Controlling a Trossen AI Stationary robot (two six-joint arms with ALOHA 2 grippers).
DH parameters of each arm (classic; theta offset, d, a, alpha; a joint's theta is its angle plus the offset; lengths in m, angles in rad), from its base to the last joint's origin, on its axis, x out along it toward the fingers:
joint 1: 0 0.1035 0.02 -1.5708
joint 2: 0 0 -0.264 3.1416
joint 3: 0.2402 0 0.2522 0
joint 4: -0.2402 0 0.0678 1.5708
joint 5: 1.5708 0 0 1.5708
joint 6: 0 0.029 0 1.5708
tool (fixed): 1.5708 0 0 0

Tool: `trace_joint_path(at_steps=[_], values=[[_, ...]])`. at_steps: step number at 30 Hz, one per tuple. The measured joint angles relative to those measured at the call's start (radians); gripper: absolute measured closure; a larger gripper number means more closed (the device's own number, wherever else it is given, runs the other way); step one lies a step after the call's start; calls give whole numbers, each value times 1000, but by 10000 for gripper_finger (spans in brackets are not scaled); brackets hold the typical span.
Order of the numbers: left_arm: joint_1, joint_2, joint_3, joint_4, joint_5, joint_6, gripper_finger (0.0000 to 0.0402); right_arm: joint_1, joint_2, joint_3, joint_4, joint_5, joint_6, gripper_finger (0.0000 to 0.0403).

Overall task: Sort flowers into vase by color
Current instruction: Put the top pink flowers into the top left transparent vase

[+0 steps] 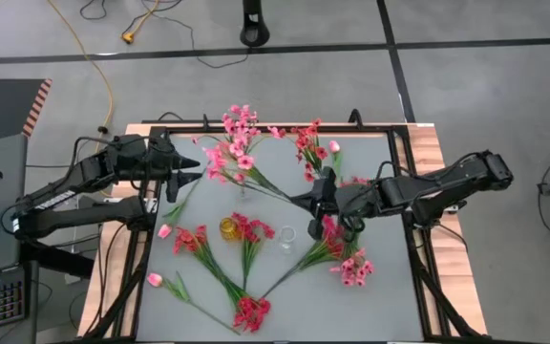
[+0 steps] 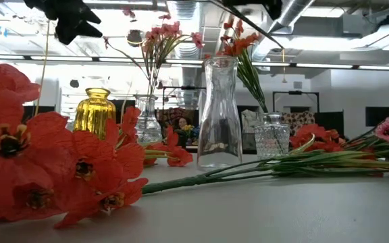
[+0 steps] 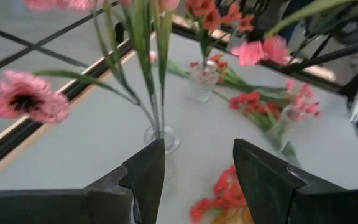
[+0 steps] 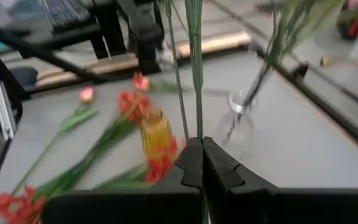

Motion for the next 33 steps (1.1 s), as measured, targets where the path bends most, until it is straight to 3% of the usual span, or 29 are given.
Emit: trace_joint_path(at_steps=[8, 13, 23, 33], values=[[-81, 44, 0, 189, 6, 3, 223, -32, 0, 0, 221, 0, -207, 377], [-153, 130, 0, 404, -3, 43, 223, -59, 0, 0, 307, 0, -276, 377], [-259, 356, 0, 861, -100, 131, 223, -94, 1, 0, 357, -3, -286, 376], [-304, 537, 0, 1180, -111, 151, 223, -94, 1, 0, 387, -8, -290, 376]])
